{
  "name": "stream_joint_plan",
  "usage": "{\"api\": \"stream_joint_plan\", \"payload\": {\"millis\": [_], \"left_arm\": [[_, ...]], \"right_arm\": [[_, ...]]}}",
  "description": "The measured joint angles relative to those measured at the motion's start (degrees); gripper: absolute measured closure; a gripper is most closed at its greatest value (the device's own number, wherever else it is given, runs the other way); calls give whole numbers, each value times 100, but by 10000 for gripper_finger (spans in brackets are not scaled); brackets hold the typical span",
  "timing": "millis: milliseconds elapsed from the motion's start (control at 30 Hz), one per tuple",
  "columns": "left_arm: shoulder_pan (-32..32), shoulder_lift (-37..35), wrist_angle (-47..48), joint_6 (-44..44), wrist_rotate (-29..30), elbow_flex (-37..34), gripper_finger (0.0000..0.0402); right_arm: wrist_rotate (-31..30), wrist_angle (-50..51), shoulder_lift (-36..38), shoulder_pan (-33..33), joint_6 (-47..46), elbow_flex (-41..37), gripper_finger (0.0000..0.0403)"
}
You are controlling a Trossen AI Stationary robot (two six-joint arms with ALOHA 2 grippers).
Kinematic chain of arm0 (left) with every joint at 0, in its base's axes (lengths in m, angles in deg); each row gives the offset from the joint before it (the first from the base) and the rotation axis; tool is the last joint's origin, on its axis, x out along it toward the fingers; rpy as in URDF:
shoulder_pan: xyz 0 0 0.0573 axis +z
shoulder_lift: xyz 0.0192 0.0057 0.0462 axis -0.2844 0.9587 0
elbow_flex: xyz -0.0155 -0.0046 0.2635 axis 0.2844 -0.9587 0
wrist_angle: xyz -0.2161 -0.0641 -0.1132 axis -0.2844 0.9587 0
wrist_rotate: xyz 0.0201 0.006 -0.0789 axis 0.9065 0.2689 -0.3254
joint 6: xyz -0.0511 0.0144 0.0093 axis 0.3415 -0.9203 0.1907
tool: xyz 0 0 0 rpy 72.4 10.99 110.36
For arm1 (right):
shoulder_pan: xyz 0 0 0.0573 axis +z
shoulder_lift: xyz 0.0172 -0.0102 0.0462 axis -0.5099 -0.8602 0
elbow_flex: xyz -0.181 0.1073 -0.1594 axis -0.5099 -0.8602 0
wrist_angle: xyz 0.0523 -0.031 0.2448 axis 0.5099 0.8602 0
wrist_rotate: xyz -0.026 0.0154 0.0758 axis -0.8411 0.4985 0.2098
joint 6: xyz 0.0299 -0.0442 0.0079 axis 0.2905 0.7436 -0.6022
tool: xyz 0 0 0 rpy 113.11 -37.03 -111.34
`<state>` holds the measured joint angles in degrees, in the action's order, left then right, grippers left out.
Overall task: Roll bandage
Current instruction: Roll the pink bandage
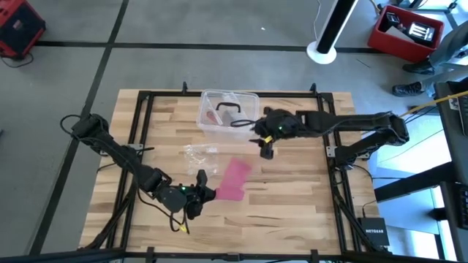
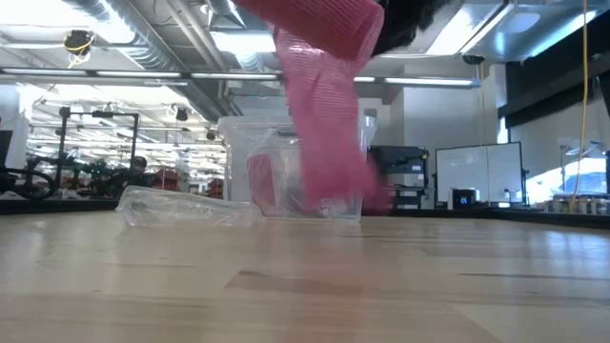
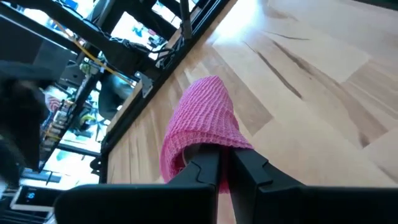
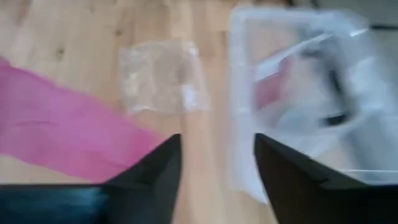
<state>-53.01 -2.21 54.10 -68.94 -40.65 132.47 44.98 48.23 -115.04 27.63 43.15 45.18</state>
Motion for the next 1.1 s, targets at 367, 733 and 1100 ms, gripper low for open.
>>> {"api": "stream_joint_plan", "payload": {"millis": [367,733,1100], "left_arm": [[59,-149,-1474,-226,340,132,394],[483,-481,-2141,916,551,170,394],[557,-476,-2166,1511,533,170,394]], "right_arm": [[402,1333,575,619,-306,212,101],[-97,-3784,1178,2067,-649,-3288,139],[-449,-5248,279,2068,-820,-4049,143]]}}
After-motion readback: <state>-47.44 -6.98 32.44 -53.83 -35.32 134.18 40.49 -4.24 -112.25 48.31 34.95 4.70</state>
